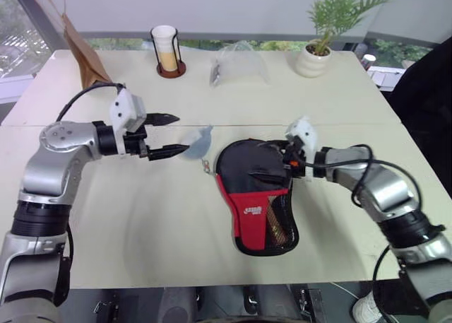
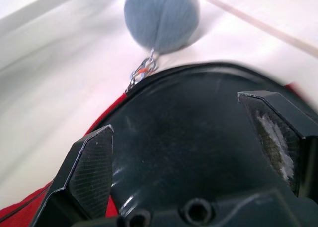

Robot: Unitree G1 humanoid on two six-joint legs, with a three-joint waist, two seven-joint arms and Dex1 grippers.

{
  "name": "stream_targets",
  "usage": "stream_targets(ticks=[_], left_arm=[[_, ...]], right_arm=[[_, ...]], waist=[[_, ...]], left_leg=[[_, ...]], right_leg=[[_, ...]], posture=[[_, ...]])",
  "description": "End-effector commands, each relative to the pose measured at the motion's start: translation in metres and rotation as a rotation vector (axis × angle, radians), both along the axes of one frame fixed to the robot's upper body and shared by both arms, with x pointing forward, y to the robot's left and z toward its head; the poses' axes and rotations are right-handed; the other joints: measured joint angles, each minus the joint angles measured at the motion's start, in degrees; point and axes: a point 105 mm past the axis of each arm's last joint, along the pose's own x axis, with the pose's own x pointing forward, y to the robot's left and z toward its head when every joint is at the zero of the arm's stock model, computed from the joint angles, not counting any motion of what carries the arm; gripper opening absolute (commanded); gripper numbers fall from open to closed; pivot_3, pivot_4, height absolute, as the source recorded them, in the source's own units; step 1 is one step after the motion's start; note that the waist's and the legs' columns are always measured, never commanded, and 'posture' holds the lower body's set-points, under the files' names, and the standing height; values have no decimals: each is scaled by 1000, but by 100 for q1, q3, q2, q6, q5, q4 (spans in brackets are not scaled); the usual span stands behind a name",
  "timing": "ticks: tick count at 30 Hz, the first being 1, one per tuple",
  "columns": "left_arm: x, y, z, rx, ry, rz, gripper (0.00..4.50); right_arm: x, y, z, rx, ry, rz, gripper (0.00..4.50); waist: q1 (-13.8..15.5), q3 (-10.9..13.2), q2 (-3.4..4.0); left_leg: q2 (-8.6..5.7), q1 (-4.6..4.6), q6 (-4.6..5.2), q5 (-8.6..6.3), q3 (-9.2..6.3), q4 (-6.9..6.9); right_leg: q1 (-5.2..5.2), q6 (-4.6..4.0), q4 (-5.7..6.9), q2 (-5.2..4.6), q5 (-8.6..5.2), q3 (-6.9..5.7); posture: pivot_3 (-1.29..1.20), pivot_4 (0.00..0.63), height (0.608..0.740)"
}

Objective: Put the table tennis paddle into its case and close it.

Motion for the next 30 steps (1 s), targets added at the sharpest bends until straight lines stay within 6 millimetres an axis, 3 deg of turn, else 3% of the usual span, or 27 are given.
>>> stream_targets(ticks=[1,11,16,23,30], left_arm=[[0,4,6,30,-44,-1,3848],[8,13,-2,82,-60,22,3848],[19,12,-9,109,-69,21,3848],[45,2,-25,142,-49,8,3848],[60,-7,-50,195,-3,-2,3848]], right_arm=[[-2,1,-4,-12,16,45,4474],[3,4,-48,-113,37,57,4474],[6,0,-66,-145,45,47,4474],[6,3,-69,-144,46,63,4474],[6,2,-68,-151,41,61,4474]], waist=[[1,0,0],[-25,-1,0],[-24,-1,-1],[-27,-5,-3],[-38,-5,-3]], left_leg=[[0,0,0,0,0,0],[2,15,-5,3,0,0],[3,76,-5,2,3,-5],[6,140,-6,2,2,-5],[6,140,-6,2,3,-8]], right_leg=[[0,0,0,0,0,0],[8,1,10,2,0,-1],[64,-2,9,3,-1,-1],[127,-23,7,1,-13,-1],[126,-20,8,1,-11,-1]], posture=[[0,150,734],[0,150,734],[0,150,734],[0,150,734],[0,150,734]])
